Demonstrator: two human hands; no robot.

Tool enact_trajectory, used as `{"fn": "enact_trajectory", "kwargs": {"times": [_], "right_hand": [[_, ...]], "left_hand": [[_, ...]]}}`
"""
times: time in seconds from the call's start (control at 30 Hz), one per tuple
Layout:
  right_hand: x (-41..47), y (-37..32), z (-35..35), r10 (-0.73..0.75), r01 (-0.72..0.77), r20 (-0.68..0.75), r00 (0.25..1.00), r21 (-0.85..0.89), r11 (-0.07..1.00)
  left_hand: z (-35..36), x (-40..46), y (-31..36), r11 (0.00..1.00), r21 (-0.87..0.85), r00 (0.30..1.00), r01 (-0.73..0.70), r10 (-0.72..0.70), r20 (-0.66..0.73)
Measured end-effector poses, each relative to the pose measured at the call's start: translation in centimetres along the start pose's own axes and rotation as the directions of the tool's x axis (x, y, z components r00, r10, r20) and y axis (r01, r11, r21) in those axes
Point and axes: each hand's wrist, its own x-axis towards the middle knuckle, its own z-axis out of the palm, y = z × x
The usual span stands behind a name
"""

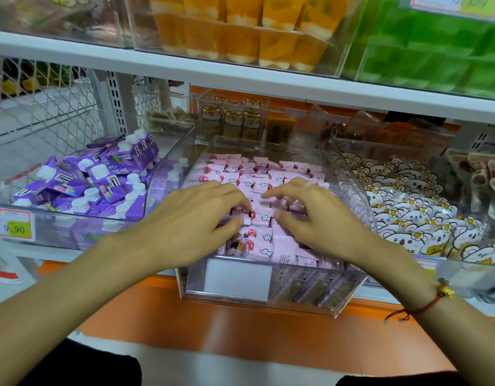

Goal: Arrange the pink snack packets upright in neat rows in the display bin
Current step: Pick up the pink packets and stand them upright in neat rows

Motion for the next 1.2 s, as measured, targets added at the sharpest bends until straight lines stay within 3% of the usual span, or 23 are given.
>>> {"fn": "enact_trajectory", "kwargs": {"times": [0.17, 0.3, 0.37, 0.43, 0.5, 0.57, 0.63, 0.77, 0.87, 1.03, 1.1, 1.2], "right_hand": [[0.7, 0.4, 0.1, -0.022, 0.019, 0.129, 0.991, 0.03, 0.999], [1.8, 0.5, 0.1, 0.08, -0.082, 0.02, 0.997, 0.185, 0.979], [2.4, 0.5, 0.4, 0.134, -0.127, -0.034, 0.99, 0.155, 0.98], [3.0, 0.4, 0.9, 0.162, -0.162, 0.001, 0.987, 0.057, 0.985], [3.2, 0.1, 1.3, 0.163, -0.161, 0.039, 0.986, -0.053, 0.986], [3.3, -0.3, 1.2, 0.136, -0.136, -0.012, 0.991, -0.07, 0.988], [3.3, -0.3, 0.9, 0.114, -0.116, -0.058, 0.992, -0.03, 0.993], [3.7, -0.1, 0.5, 0.138, -0.145, 0.048, 0.989, 0.199, 0.969], [3.8, -0.1, 0.8, 0.171, -0.177, 0.047, 0.984, 0.346, 0.921], [3.6, -0.9, 0.6, 0.215, -0.061, -0.223, 0.951, 0.547, 0.835], [3.5, -1.6, -0.1, 0.265, 0.016, -0.391, 0.882, 0.585, 0.811], [3.0, -2.1, -1.3, 0.4, 0.065, -0.568, 0.719, 0.628, 0.775]], "left_hand": [[0.2, 0.1, 0.3, 0.999, 0.037, 0.999, -0.024, 0.023, 0.034], [0.0, 0.2, 0.3, 0.999, 0.028, 0.997, -0.033, 0.031, 0.072], [0.0, 0.3, 0.2, 0.999, 0.029, 0.996, -0.039, 0.036, 0.083], [0.0, 0.4, 0.2, 0.999, 0.029, 0.995, -0.042, 0.039, 0.09], [0.0, 0.3, 0.3, 0.999, 0.031, 0.996, -0.042, 0.039, 0.086], [-0.1, 0.3, 0.3, 0.999, 0.028, 0.997, -0.038, 0.036, 0.073], [0.0, 0.3, 0.3, 0.999, 0.014, 0.998, -0.031, 0.031, 0.052], [0.1, 0.3, 0.4, 0.999, 0.027, 0.999, -0.027, 0.025, 0.047], [0.0, 0.5, 0.4, 1.0, 0.019, 0.998, -0.017, 0.016, 0.065], [0.0, 0.5, 0.5, 1.0, 0.017, 0.998, -0.018, 0.016, 0.068], [-0.1, 0.5, 0.5, 1.0, 0.012, 0.997, -0.016, 0.016, 0.069], [-0.2, 0.4, 0.6, 0.997, -0.059, 0.999, 0.041, -0.04, 0.015]]}}
